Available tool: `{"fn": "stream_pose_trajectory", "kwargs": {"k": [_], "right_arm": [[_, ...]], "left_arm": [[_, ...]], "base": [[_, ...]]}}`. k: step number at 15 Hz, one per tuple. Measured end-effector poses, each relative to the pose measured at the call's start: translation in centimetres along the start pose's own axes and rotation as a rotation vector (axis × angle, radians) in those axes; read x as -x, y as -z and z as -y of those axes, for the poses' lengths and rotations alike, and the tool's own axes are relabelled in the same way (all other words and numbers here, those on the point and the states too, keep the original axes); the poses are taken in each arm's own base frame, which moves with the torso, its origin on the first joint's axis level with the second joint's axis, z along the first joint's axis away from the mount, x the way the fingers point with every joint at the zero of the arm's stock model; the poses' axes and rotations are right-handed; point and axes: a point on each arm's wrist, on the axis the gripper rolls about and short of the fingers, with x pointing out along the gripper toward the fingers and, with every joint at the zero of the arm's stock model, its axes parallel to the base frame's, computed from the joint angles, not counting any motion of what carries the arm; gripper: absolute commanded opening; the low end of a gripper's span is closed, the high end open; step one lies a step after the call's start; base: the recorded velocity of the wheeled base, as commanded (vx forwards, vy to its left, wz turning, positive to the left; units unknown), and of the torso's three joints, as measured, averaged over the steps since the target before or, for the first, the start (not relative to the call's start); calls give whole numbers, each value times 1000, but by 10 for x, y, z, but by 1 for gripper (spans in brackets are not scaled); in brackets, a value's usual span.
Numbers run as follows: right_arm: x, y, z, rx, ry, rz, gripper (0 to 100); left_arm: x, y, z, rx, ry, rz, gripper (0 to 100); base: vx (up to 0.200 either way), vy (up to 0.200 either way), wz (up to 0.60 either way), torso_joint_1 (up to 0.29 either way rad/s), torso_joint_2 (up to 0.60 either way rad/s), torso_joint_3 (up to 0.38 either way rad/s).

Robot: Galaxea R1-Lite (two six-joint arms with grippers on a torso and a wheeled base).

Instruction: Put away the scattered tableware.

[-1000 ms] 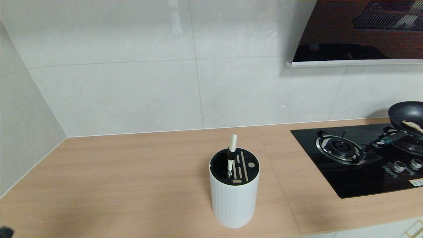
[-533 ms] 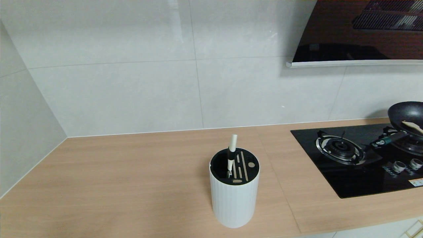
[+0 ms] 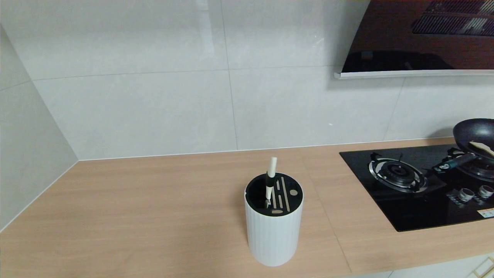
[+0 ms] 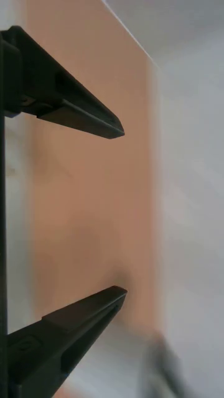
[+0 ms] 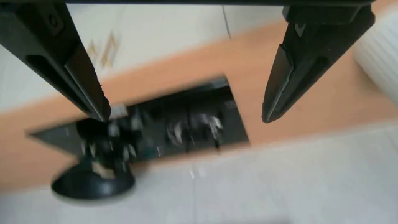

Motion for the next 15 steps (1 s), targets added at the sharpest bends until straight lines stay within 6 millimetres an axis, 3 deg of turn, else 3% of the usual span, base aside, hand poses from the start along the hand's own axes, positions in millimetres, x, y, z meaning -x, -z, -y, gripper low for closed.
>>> {"fn": "stream_pose_trajectory", "kwargs": {"k": [2, 4, 6, 15], "right_arm": [[-4, 21, -2, 10, -1, -30, 100], [-5, 28, -4, 14, -77, -39, 100], [-4, 29, -8, 12, -239, -37, 100], [-4, 35, -8, 12, -278, -87, 100]], "left_arm": [[1, -2, 0, 2, 15, 5, 100], [0, 1, 1, 43, 47, -3, 100], [0, 2, 1, 59, 51, -8, 100], [-1, 3, 1, 59, 51, -9, 100]], "base": [[0, 0, 0, 0, 0, 0], [0, 0, 0, 0, 0, 0], [0, 0, 0, 0, 0, 0], [0, 0, 0, 0, 0, 0]]}}
